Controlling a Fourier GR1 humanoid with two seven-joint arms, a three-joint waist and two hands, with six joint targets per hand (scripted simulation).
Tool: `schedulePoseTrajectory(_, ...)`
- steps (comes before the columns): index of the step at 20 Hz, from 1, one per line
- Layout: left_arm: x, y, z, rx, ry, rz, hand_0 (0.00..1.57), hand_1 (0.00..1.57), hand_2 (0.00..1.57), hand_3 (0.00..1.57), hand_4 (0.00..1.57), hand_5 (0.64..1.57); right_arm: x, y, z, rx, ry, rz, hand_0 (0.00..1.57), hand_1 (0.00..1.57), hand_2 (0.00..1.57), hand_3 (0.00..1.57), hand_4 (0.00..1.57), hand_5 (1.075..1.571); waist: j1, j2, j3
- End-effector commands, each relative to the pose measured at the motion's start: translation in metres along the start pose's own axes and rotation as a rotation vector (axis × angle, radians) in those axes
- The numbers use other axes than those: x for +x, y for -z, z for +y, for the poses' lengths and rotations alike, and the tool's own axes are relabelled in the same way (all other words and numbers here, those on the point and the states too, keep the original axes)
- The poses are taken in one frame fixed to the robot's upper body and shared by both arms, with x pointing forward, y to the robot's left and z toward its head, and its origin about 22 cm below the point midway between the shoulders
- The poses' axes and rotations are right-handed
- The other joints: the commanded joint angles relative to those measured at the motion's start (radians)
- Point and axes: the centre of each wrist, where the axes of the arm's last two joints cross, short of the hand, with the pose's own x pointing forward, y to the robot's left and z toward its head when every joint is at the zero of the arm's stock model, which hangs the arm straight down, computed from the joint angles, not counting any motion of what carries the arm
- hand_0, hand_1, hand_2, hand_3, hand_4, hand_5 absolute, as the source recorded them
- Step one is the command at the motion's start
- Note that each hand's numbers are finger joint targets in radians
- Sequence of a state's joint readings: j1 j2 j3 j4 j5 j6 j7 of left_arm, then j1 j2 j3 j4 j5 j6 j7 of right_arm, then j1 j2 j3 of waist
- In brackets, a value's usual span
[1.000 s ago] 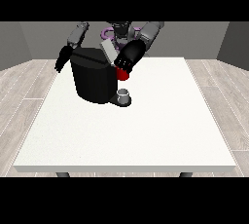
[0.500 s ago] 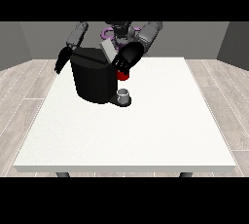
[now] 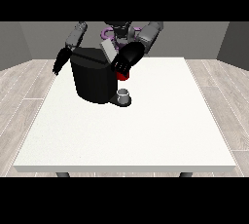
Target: Insert the coffee pod into the coffee machine and close the lid
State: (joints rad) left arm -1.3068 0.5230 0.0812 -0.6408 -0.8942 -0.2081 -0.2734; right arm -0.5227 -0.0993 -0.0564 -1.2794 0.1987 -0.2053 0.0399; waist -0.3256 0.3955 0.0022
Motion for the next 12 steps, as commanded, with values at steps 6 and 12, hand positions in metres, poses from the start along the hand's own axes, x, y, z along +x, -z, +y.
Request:
schedulePoseTrajectory(6, -0.016, -0.009, 0.001, 0.01, 0.035, 0.009, 0.0, 0.0, 0.56, 0.46, 0.0, 1.571, -0.017, -0.011, 0.0, 0.012, 0.014, 0.002, 0.0, 0.0, 0.0, 0.0, 0.15, 1.571, 0.013, -0.005, -0.0017)
schedulePoseTrajectory(12, -0.017, -0.006, -0.022, -0.073, -0.004, 0.081, 0.0, 0.0, 0.33, 0.23, 0.0, 1.571, -0.014, -0.012, 0.0, 0.04, 0.014, 0.039, 0.0, 0.0, 0.0, 0.0, 0.0, 1.571, 0.009, -0.069, -0.0018)
